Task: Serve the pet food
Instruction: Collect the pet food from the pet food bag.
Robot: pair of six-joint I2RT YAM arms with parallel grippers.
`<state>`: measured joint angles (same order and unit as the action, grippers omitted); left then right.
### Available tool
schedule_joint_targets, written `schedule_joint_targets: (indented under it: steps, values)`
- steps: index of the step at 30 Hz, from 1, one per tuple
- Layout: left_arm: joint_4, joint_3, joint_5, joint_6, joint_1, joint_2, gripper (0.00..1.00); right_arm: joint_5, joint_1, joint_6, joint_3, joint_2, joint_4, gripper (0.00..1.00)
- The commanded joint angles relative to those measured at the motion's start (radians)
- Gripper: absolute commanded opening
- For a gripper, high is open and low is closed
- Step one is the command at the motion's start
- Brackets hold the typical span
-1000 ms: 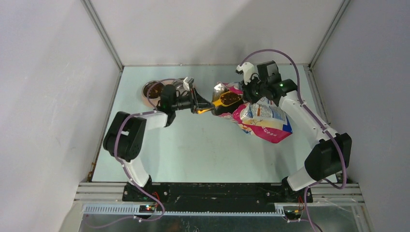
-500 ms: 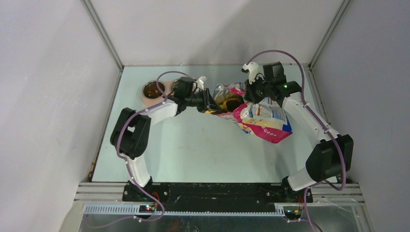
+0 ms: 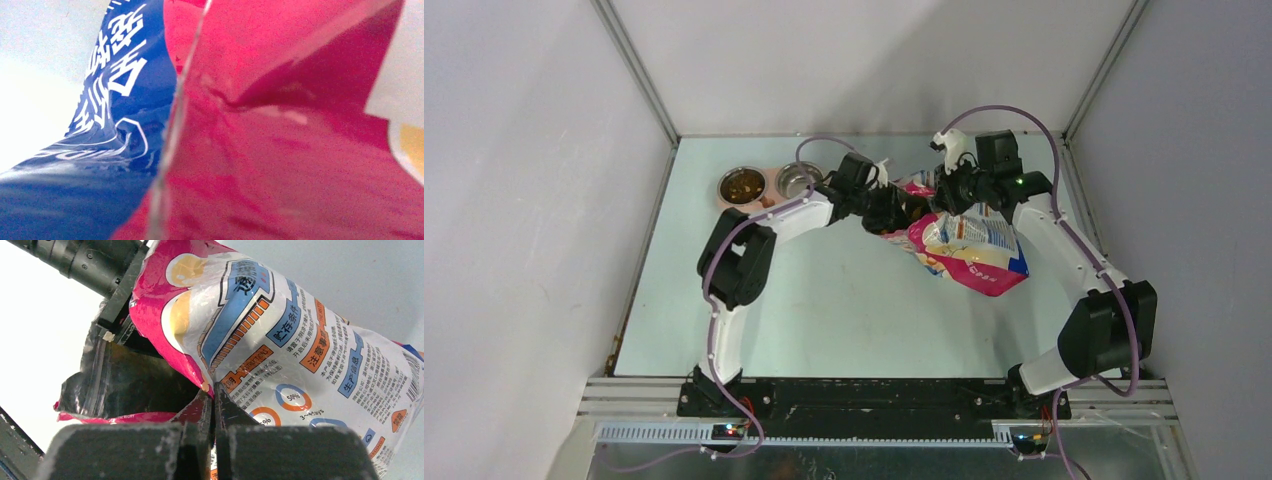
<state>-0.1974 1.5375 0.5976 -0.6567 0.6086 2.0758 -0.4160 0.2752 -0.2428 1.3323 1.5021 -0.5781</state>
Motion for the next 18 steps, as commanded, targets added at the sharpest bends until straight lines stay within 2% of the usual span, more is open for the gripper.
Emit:
schedule_joint_targets:
  steps: [1, 5, 9, 10, 14, 18]
  values:
    - [0.019, 0.027, 0.066, -0.045, 0.028, 0.119, 0.00, 0.016, -0.022, -0.002, -0.017, -0.029, -0.032, 0.00]
    - [0.224, 0.022, 0.237, -0.149, 0.053, 0.163, 0.00, 0.012, -0.028, -0.005, -0.019, -0.033, -0.033, 0.00]
    - [0.626, -0.049, 0.367, -0.397, 0.059, 0.181, 0.00, 0.005, -0.040, -0.005, -0.022, -0.039, -0.032, 0.00]
    - [0.790, -0.079, 0.380, -0.500, 0.057, 0.184, 0.00, 0.003, -0.046, -0.006, -0.023, -0.041, -0.032, 0.00]
    - [1.159, -0.138, 0.420, -0.752, 0.053, 0.175, 0.00, -0.004, -0.067, -0.005, -0.028, -0.051, -0.032, 0.00]
    - [1.259, -0.187, 0.418, -0.821, 0.030, 0.127, 0.00, -0.014, -0.092, -0.003, -0.028, -0.058, -0.031, 0.00]
